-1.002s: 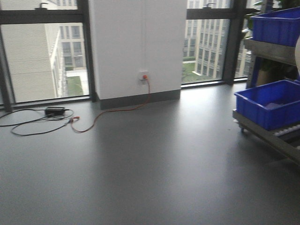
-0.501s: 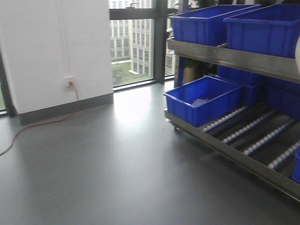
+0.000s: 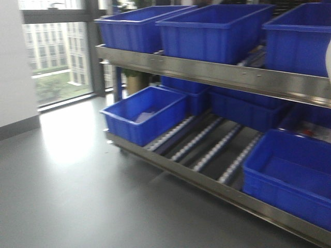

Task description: Move white bin to right shelf second layer

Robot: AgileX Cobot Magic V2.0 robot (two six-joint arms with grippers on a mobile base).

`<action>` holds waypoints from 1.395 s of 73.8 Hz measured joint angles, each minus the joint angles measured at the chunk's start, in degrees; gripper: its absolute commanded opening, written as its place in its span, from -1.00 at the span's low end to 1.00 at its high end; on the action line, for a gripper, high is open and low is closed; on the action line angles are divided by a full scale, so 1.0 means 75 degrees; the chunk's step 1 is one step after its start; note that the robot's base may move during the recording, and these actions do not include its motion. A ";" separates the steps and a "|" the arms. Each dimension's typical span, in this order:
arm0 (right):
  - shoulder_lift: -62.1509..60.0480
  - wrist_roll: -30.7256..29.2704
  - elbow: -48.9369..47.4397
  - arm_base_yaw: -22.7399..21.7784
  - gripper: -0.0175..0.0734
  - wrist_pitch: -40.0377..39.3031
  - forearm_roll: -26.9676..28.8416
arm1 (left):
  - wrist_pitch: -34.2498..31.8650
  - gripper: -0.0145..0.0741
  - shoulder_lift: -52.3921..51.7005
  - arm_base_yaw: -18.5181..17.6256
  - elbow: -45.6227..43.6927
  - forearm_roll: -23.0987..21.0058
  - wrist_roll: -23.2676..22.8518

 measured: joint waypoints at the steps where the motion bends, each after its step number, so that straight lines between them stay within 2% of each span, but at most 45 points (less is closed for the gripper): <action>1: 0.0000 0.0000 0.0000 0.0000 -0.51 0.0000 0.0000 | 0.0000 -0.48 0.0000 0.0000 0.0000 0.0000 0.0000; 103: 0.0000 0.0000 0.0000 0.0000 -0.51 0.0000 0.0000 | 0.0000 -0.48 0.0000 0.0000 0.0000 0.0000 0.0000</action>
